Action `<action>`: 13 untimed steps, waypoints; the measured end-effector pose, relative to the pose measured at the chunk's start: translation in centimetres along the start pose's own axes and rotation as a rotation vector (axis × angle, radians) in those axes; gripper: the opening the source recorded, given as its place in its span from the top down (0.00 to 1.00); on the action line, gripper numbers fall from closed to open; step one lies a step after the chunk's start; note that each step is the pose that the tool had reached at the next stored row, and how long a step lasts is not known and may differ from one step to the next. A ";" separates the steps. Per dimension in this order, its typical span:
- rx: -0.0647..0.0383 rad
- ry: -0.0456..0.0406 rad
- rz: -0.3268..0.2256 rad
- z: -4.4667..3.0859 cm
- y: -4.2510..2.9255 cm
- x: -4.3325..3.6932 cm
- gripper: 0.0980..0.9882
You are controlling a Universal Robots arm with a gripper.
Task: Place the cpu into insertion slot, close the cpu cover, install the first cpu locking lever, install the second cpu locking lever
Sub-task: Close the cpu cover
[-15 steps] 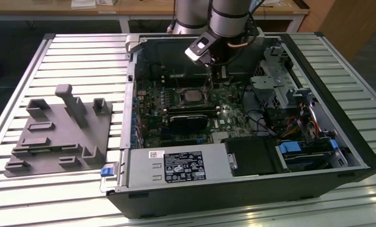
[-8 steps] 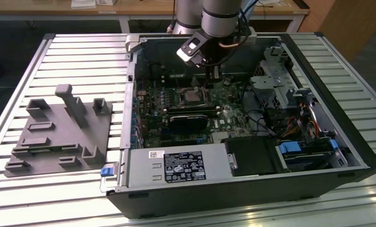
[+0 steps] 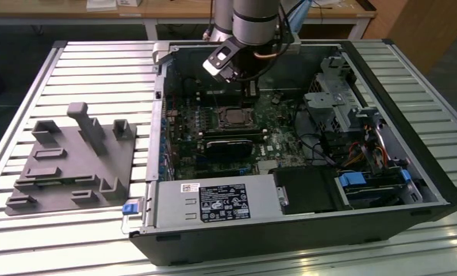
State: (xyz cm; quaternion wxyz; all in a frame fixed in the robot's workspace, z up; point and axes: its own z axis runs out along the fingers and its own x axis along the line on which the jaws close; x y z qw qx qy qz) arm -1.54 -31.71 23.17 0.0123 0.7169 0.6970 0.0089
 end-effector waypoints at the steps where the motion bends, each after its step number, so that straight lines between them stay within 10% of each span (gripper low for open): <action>1: 0.000 -0.0001 0.000 0.05 -0.15 0.00 0.99; 13: 0.000 -0.0001 0.000 1.34 -1.70 -0.04 0.99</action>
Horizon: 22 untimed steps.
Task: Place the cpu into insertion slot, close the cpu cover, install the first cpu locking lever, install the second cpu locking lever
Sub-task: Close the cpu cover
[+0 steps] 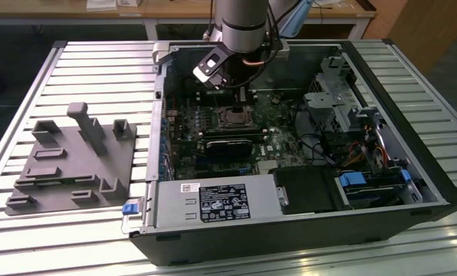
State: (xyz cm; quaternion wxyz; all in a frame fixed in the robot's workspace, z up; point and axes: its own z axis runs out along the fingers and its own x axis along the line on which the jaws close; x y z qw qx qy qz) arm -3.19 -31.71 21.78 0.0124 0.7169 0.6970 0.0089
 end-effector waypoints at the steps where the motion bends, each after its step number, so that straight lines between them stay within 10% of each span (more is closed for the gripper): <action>1: 0.000 0.0000 0.000 0.12 -0.11 0.00 0.99; 15: 0.000 -0.0005 -0.001 0.47 -0.44 -0.16 0.99; 22: -0.001 -0.0029 -0.095 0.47 -0.44 -0.16 0.99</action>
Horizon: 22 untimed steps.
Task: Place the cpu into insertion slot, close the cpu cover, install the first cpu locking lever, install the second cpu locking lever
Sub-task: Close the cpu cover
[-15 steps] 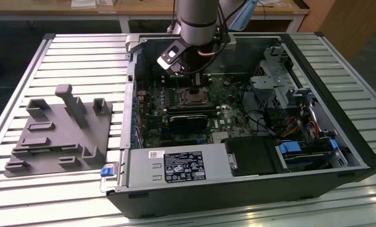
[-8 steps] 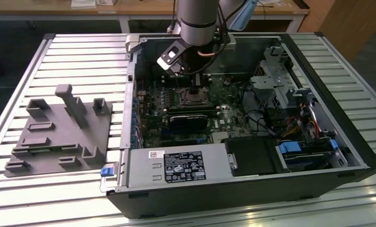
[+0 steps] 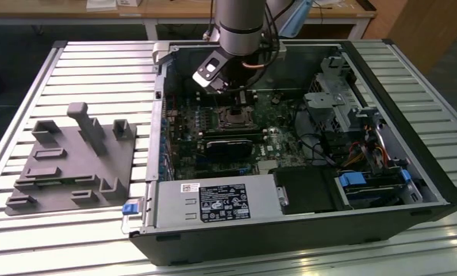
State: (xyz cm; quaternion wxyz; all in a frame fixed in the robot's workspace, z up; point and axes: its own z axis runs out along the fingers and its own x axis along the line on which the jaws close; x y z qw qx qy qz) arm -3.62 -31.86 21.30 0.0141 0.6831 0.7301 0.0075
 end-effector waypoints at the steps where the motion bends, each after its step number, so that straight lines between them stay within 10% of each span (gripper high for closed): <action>1: 0.000 -0.0007 -0.016 0.00 0.00 0.00 0.99; 22: -0.003 -0.0064 -0.391 0.00 0.00 0.00 0.99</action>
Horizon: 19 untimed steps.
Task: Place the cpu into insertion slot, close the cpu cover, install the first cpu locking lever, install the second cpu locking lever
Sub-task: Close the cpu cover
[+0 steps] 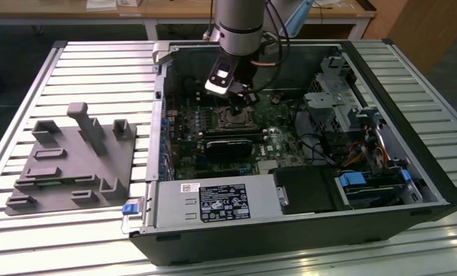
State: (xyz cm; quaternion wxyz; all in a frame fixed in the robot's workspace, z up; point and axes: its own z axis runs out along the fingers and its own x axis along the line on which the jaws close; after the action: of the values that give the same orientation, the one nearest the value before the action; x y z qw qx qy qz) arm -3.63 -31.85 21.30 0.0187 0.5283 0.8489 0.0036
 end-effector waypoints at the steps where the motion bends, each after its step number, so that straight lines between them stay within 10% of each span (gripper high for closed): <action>1: 0.000 0.0000 -0.018 0.00 0.00 0.00 0.99; 19: -0.008 0.0047 -0.344 0.00 0.00 0.00 0.99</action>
State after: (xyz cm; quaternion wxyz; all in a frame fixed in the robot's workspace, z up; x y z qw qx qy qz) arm -3.63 -31.85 21.30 0.0191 0.3750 0.9268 0.0049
